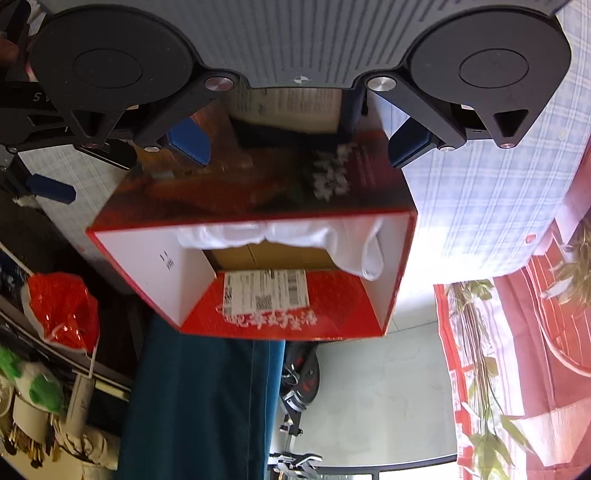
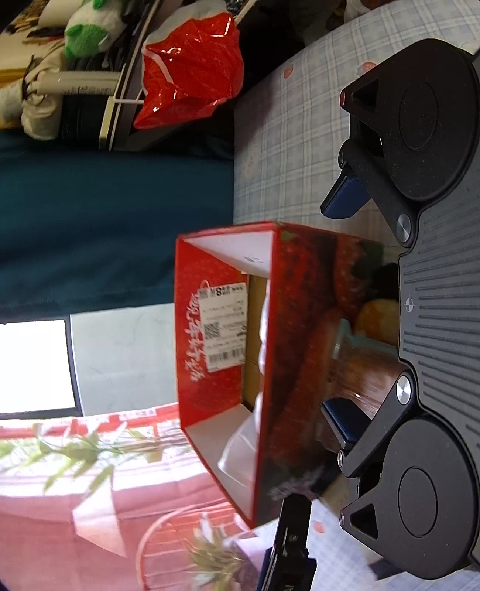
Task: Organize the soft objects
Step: 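Grasp the wrapped bread pastry beside the box with the right gripper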
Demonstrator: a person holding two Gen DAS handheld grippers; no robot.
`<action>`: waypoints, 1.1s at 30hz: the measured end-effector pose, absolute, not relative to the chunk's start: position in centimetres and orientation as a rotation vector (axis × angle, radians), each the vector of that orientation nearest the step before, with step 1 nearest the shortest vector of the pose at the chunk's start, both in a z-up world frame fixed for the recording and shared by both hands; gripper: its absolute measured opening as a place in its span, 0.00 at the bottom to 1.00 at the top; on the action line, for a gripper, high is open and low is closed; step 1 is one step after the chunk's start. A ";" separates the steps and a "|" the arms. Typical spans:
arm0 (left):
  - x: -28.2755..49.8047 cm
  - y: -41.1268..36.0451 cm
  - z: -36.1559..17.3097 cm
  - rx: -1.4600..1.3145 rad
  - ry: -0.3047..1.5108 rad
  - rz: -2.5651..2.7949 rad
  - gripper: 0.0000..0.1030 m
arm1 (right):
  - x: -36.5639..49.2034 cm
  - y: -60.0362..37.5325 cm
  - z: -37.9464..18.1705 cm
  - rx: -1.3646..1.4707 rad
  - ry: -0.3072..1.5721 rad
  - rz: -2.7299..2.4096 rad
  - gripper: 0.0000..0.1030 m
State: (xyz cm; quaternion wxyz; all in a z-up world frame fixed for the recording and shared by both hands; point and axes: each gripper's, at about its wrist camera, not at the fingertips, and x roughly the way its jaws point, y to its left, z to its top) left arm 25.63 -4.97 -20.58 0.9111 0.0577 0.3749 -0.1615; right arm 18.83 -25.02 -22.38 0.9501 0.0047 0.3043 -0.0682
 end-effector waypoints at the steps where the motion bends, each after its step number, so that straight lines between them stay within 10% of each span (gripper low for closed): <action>1: 25.4 -4.9 -20.7 0.116 0.775 -0.333 1.00 | 18.6 -24.7 -22.5 -0.004 0.622 -0.140 1.00; 8: 23.8 -4.0 -21.3 0.025 0.800 -0.340 0.94 | 16.5 -23.1 -22.8 -0.014 0.618 -0.004 0.98; 15: 22.6 -4.2 -22.2 0.030 0.830 -0.357 0.60 | 16.2 -22.1 -23.4 0.010 0.667 0.088 0.45; 20: 22.3 -4.3 -23.0 0.011 0.847 -0.407 0.40 | 15.9 -21.0 -23.6 0.005 0.671 0.123 0.42; 33: 23.3 -5.4 -25.6 -0.108 0.913 -0.516 0.40 | 15.7 -21.6 -24.4 0.089 0.696 0.145 0.42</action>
